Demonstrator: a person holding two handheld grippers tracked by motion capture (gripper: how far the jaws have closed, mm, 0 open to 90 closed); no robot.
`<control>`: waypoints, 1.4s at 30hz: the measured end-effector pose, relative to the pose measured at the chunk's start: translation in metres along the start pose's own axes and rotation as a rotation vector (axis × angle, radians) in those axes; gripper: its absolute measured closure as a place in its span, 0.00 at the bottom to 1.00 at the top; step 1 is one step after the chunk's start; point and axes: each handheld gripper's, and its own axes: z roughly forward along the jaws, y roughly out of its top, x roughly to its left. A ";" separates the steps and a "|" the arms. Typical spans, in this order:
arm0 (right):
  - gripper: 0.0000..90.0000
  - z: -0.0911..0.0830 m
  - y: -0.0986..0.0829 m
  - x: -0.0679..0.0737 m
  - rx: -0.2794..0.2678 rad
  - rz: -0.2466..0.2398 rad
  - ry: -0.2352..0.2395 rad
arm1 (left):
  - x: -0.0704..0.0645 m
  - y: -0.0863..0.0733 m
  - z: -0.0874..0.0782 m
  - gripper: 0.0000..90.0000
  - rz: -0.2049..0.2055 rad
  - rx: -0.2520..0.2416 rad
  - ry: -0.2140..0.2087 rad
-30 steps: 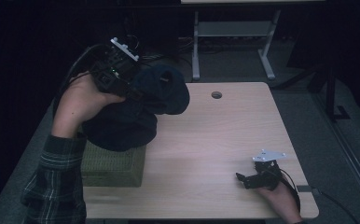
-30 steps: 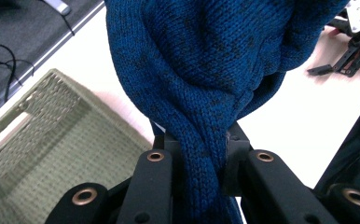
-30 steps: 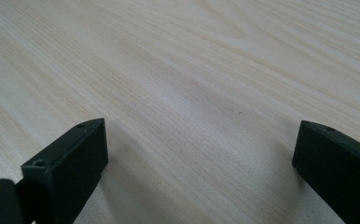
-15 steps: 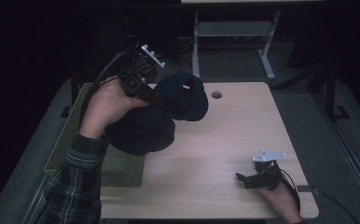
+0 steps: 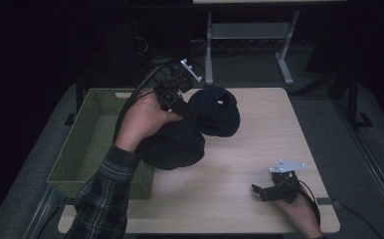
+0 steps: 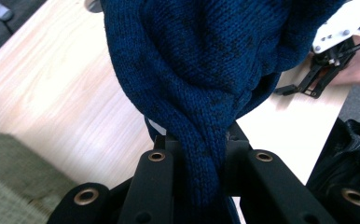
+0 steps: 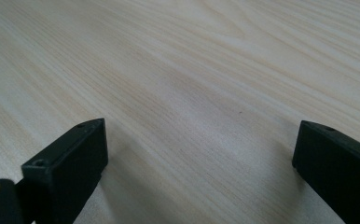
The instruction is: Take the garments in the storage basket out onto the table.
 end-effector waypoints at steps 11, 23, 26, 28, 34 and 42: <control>0.03 0.000 0.000 0.000 0.000 0.000 0.001 | -0.020 0.012 0.041 0.87 0.015 0.020 -0.076; 0.03 0.000 0.000 0.000 0.000 -0.001 0.001 | -0.040 0.017 0.079 0.87 0.024 0.034 -0.166; 0.03 0.000 0.000 0.000 0.000 -0.001 0.001 | -0.043 0.018 0.088 0.87 0.024 0.045 -0.184; 0.03 0.000 0.000 0.000 0.000 -0.001 0.001 | -0.044 0.019 0.095 0.87 0.027 0.057 -0.194; 0.03 0.000 0.000 0.000 0.001 -0.001 0.000 | -0.043 0.018 0.122 0.87 0.021 0.086 -0.227; 0.03 0.000 0.000 0.000 0.001 -0.001 0.001 | -0.029 0.011 0.154 0.87 -0.018 0.108 -0.245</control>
